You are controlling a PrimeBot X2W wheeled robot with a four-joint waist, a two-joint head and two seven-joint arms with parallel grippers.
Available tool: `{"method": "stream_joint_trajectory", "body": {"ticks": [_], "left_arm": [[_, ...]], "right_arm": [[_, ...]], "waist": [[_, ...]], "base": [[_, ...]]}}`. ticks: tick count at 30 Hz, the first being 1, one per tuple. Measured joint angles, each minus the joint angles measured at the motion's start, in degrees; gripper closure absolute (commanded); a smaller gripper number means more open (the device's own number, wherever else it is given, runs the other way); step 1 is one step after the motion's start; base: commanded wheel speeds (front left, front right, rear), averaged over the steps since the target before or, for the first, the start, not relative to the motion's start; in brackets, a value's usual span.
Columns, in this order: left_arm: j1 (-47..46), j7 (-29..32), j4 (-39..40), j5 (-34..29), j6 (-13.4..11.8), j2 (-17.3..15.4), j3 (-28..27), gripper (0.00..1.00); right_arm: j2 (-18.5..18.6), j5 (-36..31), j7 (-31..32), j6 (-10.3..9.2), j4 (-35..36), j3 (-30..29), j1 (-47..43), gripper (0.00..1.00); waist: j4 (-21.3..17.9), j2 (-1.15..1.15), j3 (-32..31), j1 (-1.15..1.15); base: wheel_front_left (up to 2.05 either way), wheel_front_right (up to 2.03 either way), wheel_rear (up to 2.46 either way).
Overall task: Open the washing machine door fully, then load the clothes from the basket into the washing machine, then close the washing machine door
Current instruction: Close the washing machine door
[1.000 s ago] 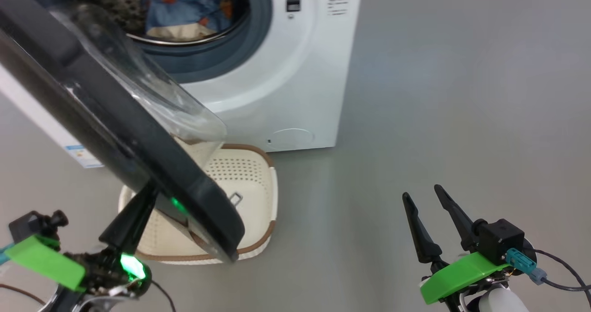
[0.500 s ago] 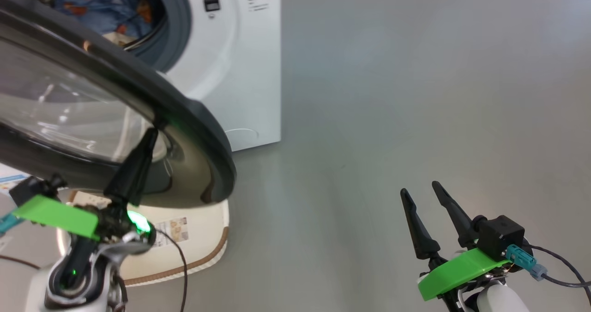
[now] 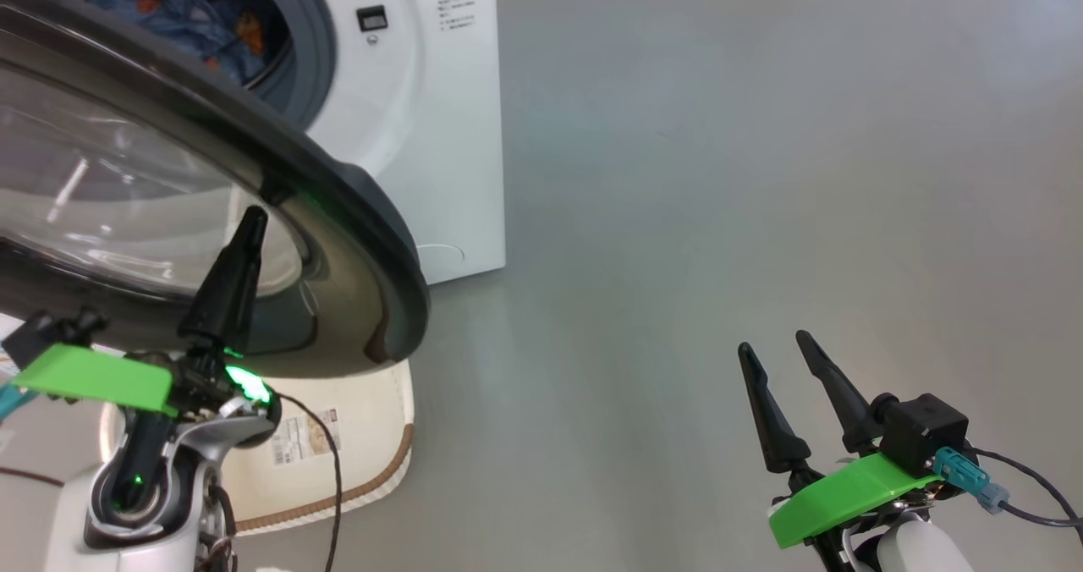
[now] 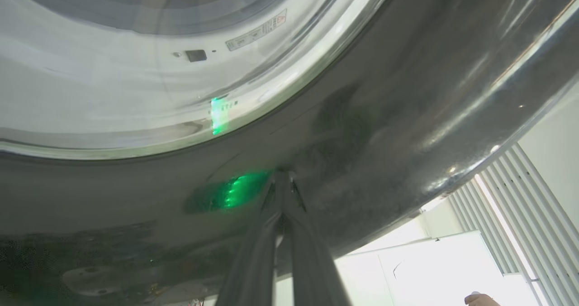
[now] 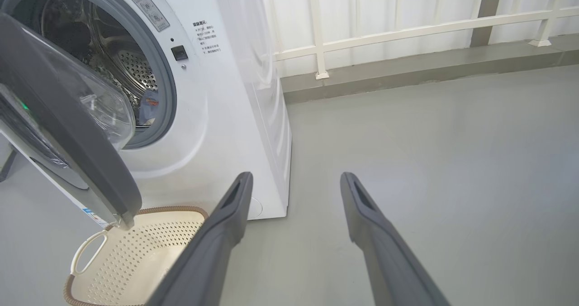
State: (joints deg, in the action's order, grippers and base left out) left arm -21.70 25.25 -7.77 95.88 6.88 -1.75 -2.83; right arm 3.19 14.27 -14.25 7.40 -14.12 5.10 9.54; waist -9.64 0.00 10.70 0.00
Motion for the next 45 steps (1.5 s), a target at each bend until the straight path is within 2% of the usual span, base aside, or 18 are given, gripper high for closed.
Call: {"method": "stream_joint_trajectory", "body": {"ticks": [22, 23, 24, 25, 26, 30, 34, 36, 37, 42, 45], "left_arm": [[17.0, -9.0, 5.2, 0.9, 0.0, 0.0, -2.6, 1.00], [17.4, -9.5, 5.3, 0.9, 0.0, -0.1, -2.7, 0.92], [18.0, -10.2, 5.7, 0.6, 0.0, 0.0, -2.7, 0.92], [18.3, -10.6, 5.9, 0.3, 0.0, -0.1, -2.6, 0.51], [18.8, -10.8, 6.0, 0.0, 0.0, -0.1, -2.5, 0.00], [20.5, -14.3, 6.4, -1.9, 0.0, -0.1, -2.4, 0.00], [20.7, -19.6, 6.8, -10.0, 0.0, -0.5, -2.1, 0.00], [21.5, -22.3, 7.0, -14.9, 0.0, -2.1, -0.5, 0.00], [22.3, -25.7, 7.0, -19.7, 0.0, -3.9, 1.5, 0.00], [22.8, -35.4, 4.7, -33.0, 0.1, -9.4, 7.9, 0.00], [22.8, -38.7, 2.1, -39.8, 0.4, -11.1, 9.6, 0.00]], "right_arm": [[0.0, 0.6, -0.1, 0.00, -0.5, -0.2, -1.0, 0.00], [0.0, 0.6, -0.1, 0.00, -0.6, -0.3, -1.4, 0.00], [0.0, 0.7, -0.1, 0.00, -0.8, -0.2, -1.7, 0.00], [0.0, 0.8, 0.0, 0.00, -1.0, -0.2, -1.7, 0.00], [0.0, 0.8, 0.0, 0.00, -1.1, -0.2, -1.7, 0.00], [0.0, 0.9, -0.1, 0.00, -1.3, -0.2, -1.7, 0.00], [0.0, 0.9, -0.1, 0.00, -1.3, -0.3, -1.7, 0.00], [0.0, 1.0, -0.1, 0.00, -1.3, -0.3, -2.1, 0.00], [0.0, 1.0, -0.1, 0.00, -1.4, -0.3, -2.7, 0.00], [0.0, 1.0, -0.1, 0.00, -1.4, -0.4, -2.8, 0.00], [0.0, 1.0, -0.1, 0.00, -1.4, -0.4, -2.8, 0.00]], "waist": [[6.6, 0.00, -6.0, 0.00], [6.9, 0.00, -6.2, 0.00], [7.2, 0.00, -6.5, 0.00], [7.4, 0.00, -6.7, 0.00], [7.6, 0.00, -7.0, 0.00], [8.4, 0.00, -7.8, 0.00], [9.1, 0.00, -8.3, 0.00], [9.4, 0.00, -8.6, 0.00], [9.6, 0.00, -8.8, 0.00], [10.1, 0.00, -9.2, 0.00], [10.2, 0.00, -9.3, 0.00]], "base": [[0.00, 0.00, 0.00], [0.00, 0.00, 0.00], [0.00, 0.00, 0.00], [0.00, 0.00, 0.00], [0.00, 0.00, 0.00], [0.00, 0.00, 0.00], [0.00, 0.00, 0.00], [0.00, 0.00, 0.00], [0.00, 0.00, 0.00], [0.00, 0.00, 0.00], [0.00, 0.00, 0.00]]}}
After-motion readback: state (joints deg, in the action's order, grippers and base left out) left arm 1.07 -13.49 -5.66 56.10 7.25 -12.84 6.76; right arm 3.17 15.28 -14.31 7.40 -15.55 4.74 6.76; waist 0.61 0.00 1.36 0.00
